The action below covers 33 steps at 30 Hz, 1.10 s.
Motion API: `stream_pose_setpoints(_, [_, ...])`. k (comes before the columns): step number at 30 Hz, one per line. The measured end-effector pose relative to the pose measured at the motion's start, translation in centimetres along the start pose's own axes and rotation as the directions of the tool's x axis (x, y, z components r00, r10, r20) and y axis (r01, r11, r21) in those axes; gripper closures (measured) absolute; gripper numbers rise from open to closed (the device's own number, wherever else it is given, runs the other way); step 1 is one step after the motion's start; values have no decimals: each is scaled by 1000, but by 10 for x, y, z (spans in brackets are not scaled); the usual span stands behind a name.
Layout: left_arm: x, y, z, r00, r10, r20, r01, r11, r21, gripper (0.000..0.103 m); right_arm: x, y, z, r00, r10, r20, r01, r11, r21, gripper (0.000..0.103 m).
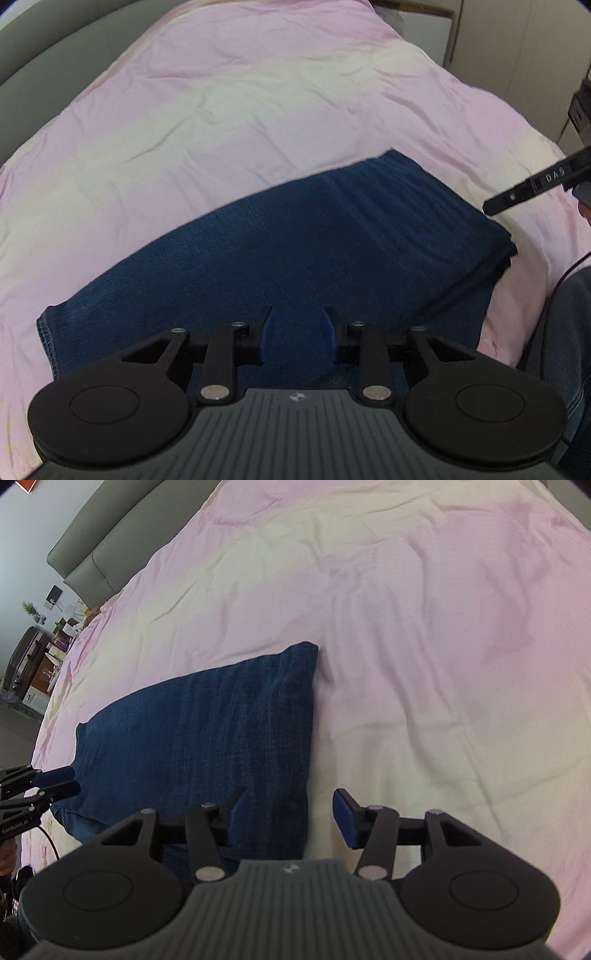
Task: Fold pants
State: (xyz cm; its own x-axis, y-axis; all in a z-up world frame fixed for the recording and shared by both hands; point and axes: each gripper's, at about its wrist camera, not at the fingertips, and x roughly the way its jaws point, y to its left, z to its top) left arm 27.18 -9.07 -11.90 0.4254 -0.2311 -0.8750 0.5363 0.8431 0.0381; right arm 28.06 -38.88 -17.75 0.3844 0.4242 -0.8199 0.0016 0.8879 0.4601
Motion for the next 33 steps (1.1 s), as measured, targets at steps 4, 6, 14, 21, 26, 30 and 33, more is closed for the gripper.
stream_pose_setpoints(4, [25, -17, -1, 995, -27, -96, 37, 994, 99, 68, 8, -4, -7, 1000, 21, -1, -21, 1000, 15, 60])
stream_pose_setpoints(6, [37, -20, -1, 990, -31, -141, 51, 988, 143, 68, 12, -5, -9, 999, 43, 0, -43, 999, 22, 59])
stream_pose_setpoints(14, [64, -24, 2, 971, -44, -237, 99, 969, 225, 70, 36, -13, -8, 995, 103, -12, -102, 992, 74, 59])
stream_pose_setpoints(21, [83, -23, 3, 960, -66, -274, 131, 965, 227, 73, 59, -25, -9, 984, 179, -3, -176, 972, 156, 68])
stream_pose_setpoints(26, [92, -27, 0, 956, -53, -290, 129, 959, 251, 75, 56, -26, -11, 977, 215, 18, -214, 961, 174, 82])
stream_pose_setpoints(30, [88, -28, 0, 954, -69, -292, 146, 957, 251, 77, 45, -16, -4, 975, 223, 10, -222, 961, 168, 87])
stream_pose_setpoints(33, [73, -15, 1, 937, -143, -318, 220, 950, 223, 79, 35, -10, 6, 974, 227, -3, -223, 958, 182, 88])
